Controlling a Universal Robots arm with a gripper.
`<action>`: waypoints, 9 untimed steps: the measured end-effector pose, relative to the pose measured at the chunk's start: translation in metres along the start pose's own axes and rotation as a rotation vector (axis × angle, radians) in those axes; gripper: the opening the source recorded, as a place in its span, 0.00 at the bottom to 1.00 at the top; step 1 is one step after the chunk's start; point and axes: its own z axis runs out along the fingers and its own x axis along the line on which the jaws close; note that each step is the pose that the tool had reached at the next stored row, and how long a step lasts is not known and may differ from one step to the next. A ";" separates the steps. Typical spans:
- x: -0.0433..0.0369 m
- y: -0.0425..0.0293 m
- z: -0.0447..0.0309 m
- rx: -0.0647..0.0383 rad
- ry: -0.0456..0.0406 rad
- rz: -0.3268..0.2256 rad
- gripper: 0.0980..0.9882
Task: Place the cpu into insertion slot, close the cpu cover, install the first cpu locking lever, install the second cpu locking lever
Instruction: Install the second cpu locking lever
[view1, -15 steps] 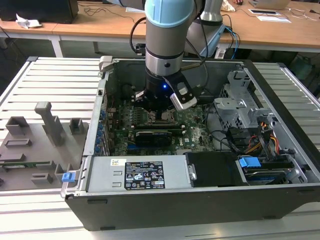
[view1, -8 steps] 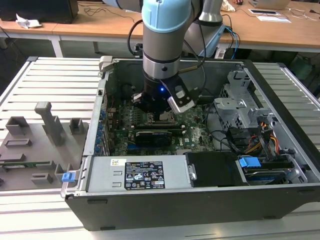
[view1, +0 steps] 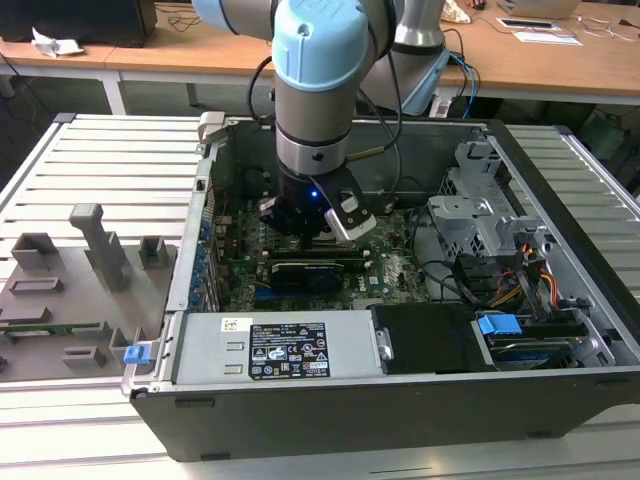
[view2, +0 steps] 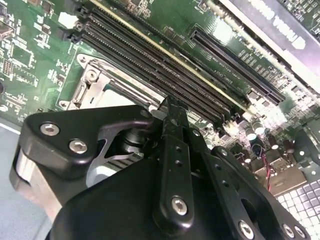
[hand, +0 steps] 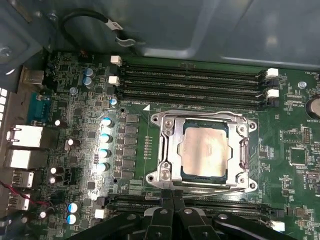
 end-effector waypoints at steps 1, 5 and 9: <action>0.0033 -0.0043 0.0004 -0.033 -0.0023 0.001 0.01; 0.0082 -0.0091 0.0026 -0.059 -0.0052 0.001 0.01; 0.0096 -0.0103 0.0058 -0.068 -0.0061 0.001 0.01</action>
